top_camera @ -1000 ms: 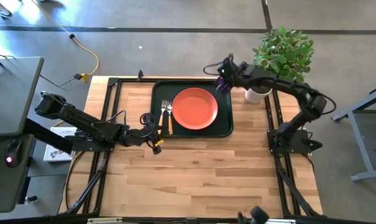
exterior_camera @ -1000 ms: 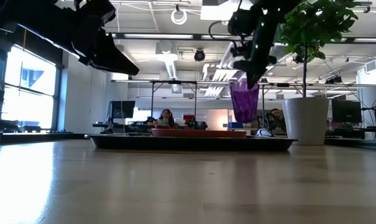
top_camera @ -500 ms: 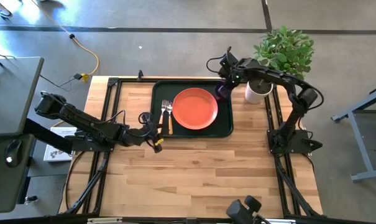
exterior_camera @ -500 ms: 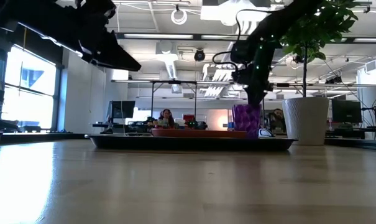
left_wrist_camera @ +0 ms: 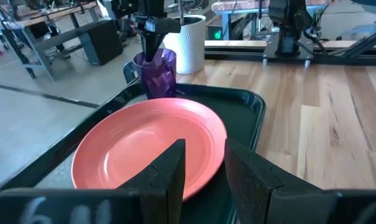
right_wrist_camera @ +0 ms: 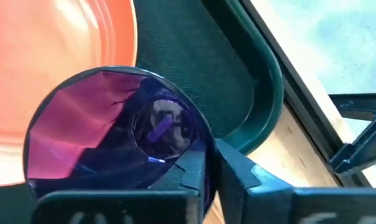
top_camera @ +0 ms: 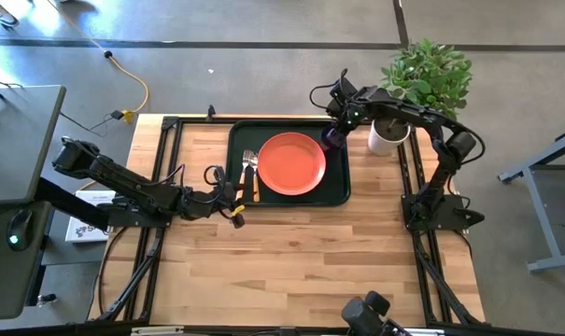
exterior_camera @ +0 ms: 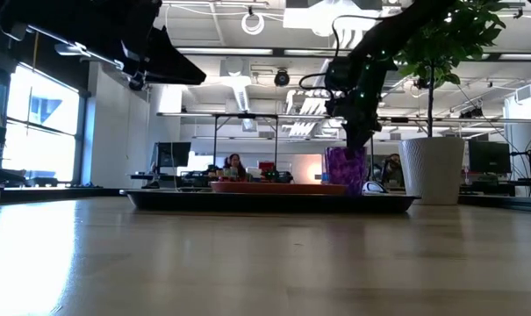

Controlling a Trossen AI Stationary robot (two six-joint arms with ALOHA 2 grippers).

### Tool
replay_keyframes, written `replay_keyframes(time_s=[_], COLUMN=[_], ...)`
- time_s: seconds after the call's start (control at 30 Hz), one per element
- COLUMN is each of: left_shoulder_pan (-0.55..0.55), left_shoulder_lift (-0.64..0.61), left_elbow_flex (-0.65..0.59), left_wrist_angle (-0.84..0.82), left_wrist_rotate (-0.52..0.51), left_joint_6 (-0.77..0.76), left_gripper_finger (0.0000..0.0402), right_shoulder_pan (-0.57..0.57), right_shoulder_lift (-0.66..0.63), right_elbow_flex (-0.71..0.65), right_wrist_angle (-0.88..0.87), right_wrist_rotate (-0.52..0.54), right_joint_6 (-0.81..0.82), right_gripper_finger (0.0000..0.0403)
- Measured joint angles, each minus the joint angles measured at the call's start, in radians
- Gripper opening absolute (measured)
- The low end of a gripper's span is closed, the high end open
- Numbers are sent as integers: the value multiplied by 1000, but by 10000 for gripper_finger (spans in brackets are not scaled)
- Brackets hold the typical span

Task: Pick and place plate/cup/fork/spoon on tray
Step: Put the purple glass on the black serving tray to the top right of the orange plate, then return to Home Position

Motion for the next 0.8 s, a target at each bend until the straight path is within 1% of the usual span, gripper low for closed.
replay_keyframes(time_s=[0.13, 0.23, 0.37, 0.43, 0.53, 0.8], left_shoulder_pan=[-9, -24, -36, -36, -36, -32], left_shoulder_lift=[0, 0, 0, 0, 0, -6], left_elbow_flex=[0, 0, 0, 0, 0, 0], left_wrist_angle=[-1, -1, 6, 6, 8, 47], left_wrist_rotate=[1, -5, -67, -89, -104, -108], left_joint_6=[-18, -18, -18, -3, 17, 101], left_gripper_finger=[104, 104, 104, 104, 104, 104], right_shoulder_pan=[-1, 4, 28, 53, 99, 247], right_shoulder_lift=[0, 0, -10, -28, -77, -255], right_elbow_flex=[0, 0, 0, 0, 0, 0], right_wrist_angle=[2, 8, 13, 13, 16, 17], right_wrist_rotate=[8, 61, 121, 145, 195, 249], right_joint_6=[18, 28, 30, 29, 33, 70], right_gripper_finger=[70, 109, 147, 156, 160, 160])
